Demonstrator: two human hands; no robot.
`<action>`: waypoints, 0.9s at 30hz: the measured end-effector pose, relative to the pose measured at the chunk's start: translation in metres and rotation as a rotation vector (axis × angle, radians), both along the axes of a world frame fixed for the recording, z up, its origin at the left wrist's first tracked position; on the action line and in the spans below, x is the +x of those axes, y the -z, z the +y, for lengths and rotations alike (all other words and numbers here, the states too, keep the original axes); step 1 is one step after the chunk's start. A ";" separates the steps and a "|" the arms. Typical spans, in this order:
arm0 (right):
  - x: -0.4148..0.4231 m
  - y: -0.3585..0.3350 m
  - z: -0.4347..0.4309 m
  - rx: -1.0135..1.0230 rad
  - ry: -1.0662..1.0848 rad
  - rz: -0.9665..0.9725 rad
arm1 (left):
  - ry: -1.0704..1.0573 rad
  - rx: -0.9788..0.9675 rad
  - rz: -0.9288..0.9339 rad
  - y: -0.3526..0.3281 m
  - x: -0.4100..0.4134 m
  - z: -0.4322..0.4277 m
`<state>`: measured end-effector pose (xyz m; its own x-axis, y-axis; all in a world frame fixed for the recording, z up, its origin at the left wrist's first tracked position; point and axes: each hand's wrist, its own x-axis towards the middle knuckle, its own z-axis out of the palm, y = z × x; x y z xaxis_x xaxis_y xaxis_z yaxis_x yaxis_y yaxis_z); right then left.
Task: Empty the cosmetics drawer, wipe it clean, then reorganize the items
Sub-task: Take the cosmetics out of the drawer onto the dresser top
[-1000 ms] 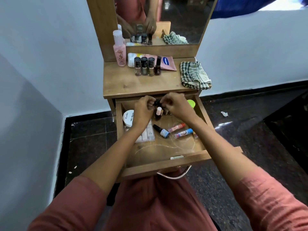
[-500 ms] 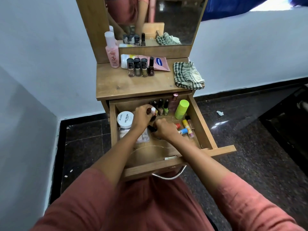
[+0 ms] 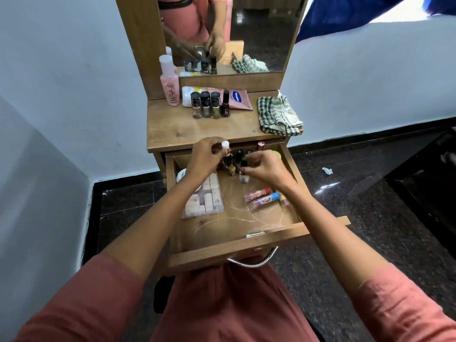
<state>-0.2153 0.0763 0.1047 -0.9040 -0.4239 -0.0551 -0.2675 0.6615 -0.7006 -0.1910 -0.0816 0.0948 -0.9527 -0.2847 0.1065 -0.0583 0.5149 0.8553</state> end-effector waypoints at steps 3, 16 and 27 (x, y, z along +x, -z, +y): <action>-0.016 -0.026 0.002 -0.153 0.035 0.021 | -0.005 -0.031 0.061 -0.023 -0.010 0.001; -0.101 -0.059 -0.031 -0.138 0.170 0.234 | 0.000 -0.275 0.134 -0.081 -0.093 -0.007; -0.131 -0.047 -0.047 -0.121 0.114 0.197 | 0.019 -0.455 0.039 -0.069 -0.124 -0.013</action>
<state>-0.3462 0.0297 0.1513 -0.9347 -0.3110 0.1718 -0.3349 0.6096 -0.7185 -0.3149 -0.0943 0.1636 -0.9501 -0.1835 0.2523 -0.0180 0.8395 0.5431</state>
